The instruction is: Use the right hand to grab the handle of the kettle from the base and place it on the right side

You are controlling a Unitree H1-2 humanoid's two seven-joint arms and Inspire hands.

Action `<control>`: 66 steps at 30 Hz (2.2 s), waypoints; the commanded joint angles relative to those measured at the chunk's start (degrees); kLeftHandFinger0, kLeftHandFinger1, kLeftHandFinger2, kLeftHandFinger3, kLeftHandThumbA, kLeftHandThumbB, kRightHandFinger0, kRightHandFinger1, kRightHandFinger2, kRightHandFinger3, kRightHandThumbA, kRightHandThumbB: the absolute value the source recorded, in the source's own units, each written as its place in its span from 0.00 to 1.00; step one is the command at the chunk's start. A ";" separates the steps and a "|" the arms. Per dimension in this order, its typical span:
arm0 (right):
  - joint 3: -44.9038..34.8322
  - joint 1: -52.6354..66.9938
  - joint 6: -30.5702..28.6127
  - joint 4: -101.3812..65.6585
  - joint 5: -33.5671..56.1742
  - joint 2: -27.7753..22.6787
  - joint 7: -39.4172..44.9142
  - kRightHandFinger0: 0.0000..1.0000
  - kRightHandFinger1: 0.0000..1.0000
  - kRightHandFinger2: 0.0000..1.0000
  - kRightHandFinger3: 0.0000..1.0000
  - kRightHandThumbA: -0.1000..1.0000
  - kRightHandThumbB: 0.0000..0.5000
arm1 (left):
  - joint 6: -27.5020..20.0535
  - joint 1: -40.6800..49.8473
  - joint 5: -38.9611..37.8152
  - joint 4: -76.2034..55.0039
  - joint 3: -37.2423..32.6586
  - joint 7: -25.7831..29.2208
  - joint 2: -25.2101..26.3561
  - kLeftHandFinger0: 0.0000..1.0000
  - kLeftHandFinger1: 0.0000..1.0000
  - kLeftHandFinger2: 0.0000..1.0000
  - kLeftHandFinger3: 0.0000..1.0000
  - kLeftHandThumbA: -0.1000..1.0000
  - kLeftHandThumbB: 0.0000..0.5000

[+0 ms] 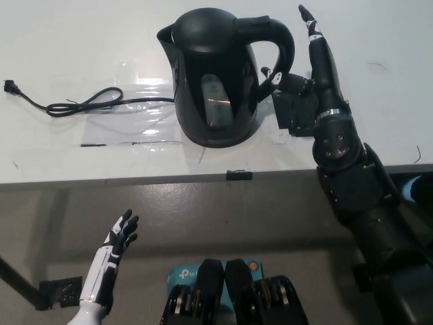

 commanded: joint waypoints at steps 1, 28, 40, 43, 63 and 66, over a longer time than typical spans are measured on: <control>1.02 -5.50 -4.00 0.76 -1.73 -0.75 -4.62 1.00 1.00 1.00 1.00 0.89 0.47 | -2.94 0.02 -1.54 -1.32 0.11 -1.20 0.80 1.00 1.00 1.00 1.00 1.00 1.00; 9.16 -19.01 -3.78 25.57 -4.64 0.46 -18.46 0.00 0.08 0.31 0.26 0.00 0.41 | -4.37 0.28 -3.20 -1.19 0.28 -2.43 1.19 1.00 1.00 1.00 1.00 1.00 1.00; 4.11 -19.30 -11.38 24.68 1.43 1.03 -18.45 0.00 0.20 0.58 0.64 0.00 0.23 | -4.17 0.98 -3.92 -0.58 -0.02 -2.90 1.45 1.00 1.00 1.00 1.00 1.00 1.00; 0.15 -20.33 -13.79 24.11 5.29 1.31 -16.43 0.00 0.17 0.55 0.56 0.00 0.20 | -4.43 0.53 -3.48 -0.35 -0.03 -2.68 1.47 1.00 1.00 1.00 1.00 1.00 1.00; -6.37 -23.82 -15.26 17.76 6.66 -3.96 -20.19 0.00 0.06 0.51 0.65 0.00 0.07 | -4.20 1.36 -4.44 -0.95 1.19 -2.19 1.85 1.00 1.00 1.00 1.00 1.00 1.00; -6.87 -24.11 -15.26 18.50 7.54 -4.71 -19.75 0.00 0.01 0.45 0.60 0.00 0.08 | -4.65 1.54 -4.52 -1.02 1.63 -2.21 1.94 1.00 1.00 1.00 1.00 1.00 1.00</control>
